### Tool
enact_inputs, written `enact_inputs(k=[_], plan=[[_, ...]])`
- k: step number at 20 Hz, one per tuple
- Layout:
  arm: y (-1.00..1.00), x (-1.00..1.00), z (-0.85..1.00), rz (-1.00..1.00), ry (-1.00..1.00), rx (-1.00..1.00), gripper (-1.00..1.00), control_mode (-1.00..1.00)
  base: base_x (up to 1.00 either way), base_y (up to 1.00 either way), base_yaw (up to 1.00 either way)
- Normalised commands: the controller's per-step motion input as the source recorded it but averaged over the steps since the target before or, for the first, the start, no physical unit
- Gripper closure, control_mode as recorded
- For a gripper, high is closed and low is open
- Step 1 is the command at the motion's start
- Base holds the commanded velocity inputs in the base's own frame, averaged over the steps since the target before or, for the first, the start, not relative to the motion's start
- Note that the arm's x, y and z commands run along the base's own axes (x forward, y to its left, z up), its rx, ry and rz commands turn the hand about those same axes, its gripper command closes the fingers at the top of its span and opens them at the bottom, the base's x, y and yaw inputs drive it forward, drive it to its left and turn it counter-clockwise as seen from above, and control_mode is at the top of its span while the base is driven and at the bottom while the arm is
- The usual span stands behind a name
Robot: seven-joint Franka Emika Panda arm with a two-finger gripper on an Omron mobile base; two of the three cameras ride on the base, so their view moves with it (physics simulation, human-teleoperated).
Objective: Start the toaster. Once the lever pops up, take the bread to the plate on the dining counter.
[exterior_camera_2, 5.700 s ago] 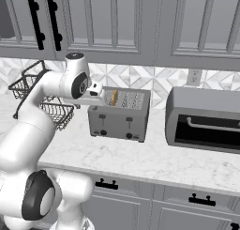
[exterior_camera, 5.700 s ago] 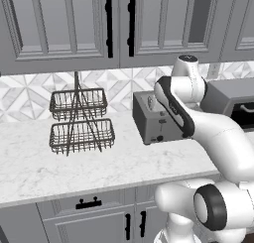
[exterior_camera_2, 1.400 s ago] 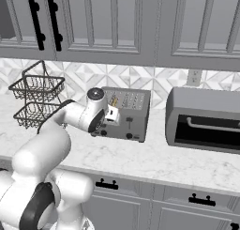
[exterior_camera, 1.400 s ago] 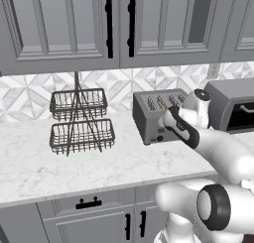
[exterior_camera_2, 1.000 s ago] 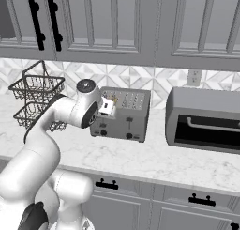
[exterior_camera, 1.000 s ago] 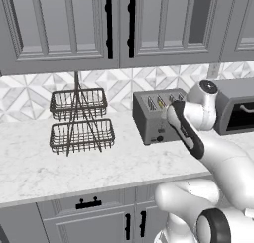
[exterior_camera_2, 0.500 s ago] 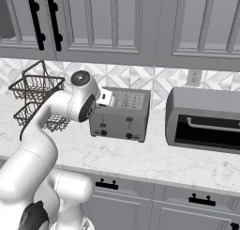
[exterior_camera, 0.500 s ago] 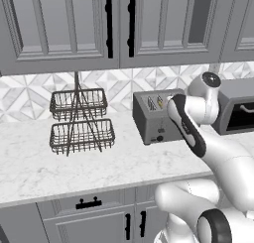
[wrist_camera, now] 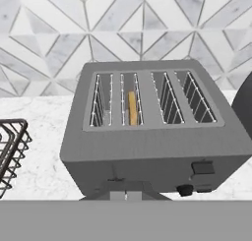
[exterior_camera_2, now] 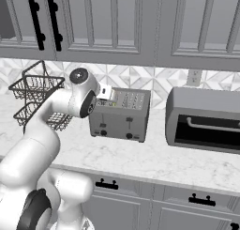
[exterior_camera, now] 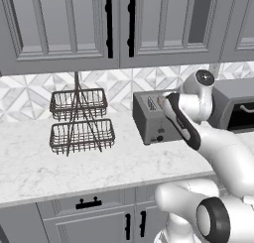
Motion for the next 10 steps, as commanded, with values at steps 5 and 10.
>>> enact_inputs(k=[5,10], plan=[[-0.16,0.29,0.00,0.04,0.00,0.00,1.00,-1.00,0.00,0.00,0.00],[-0.07,0.20,0.00,0.09,0.00,0.00,1.00,-1.00,0.00,0.00,0.00]])
